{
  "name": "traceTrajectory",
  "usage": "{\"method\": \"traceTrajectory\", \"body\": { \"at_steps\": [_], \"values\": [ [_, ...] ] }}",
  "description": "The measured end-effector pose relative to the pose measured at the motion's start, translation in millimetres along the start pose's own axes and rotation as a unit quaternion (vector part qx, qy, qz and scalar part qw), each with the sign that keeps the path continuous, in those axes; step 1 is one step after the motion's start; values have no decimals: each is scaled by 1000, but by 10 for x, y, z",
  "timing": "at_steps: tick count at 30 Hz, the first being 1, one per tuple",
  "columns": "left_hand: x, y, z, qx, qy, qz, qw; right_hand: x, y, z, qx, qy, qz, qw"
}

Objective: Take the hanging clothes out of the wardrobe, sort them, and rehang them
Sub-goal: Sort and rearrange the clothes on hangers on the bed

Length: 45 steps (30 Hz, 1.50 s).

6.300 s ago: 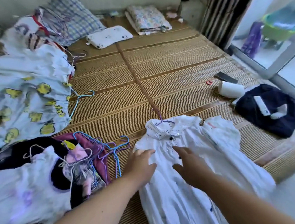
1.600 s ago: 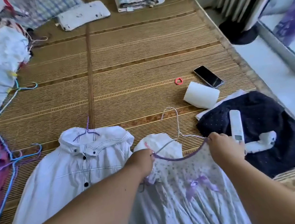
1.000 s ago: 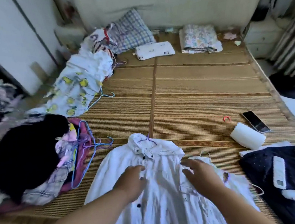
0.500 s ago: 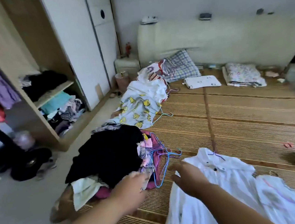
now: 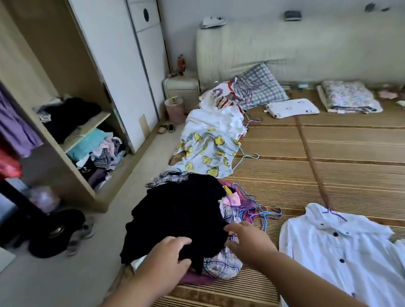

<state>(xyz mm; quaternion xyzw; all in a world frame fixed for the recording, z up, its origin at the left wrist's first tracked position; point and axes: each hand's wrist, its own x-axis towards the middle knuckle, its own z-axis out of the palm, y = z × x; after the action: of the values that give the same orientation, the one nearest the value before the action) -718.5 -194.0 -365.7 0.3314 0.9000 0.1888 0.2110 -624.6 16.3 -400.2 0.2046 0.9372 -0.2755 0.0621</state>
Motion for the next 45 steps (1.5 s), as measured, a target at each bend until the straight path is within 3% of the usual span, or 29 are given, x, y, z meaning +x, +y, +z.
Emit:
{"method": "traceTrajectory", "body": {
  "at_steps": [7,14,25,29,32,35,39,42,45],
  "values": [
    [940,-432,-102,-8,-64,-7,998,784,223,312,71,-34,97,992],
    [2061,-734,-165,6,-74,1,997,1639,478,304,95,-60,182,977],
    [3375,-1214,589,26,-180,16,983,2221,943,1031,186,-50,322,927],
    [3779,-1482,1015,71,-251,41,965,2498,1123,1440,221,-11,380,898],
    [4001,-1705,1271,214,-331,96,914,2721,1221,1744,199,12,396,896],
    [4091,-1855,1438,256,-366,111,888,2869,1224,1953,183,30,442,878],
    [4026,-1902,1361,221,-372,118,894,2917,1075,1886,234,128,493,828],
    [4000,-1829,1050,171,-352,124,912,2820,793,1656,317,211,436,816],
    [3993,-1615,591,146,-265,164,939,2647,437,1367,369,237,392,809]
  ]
}}
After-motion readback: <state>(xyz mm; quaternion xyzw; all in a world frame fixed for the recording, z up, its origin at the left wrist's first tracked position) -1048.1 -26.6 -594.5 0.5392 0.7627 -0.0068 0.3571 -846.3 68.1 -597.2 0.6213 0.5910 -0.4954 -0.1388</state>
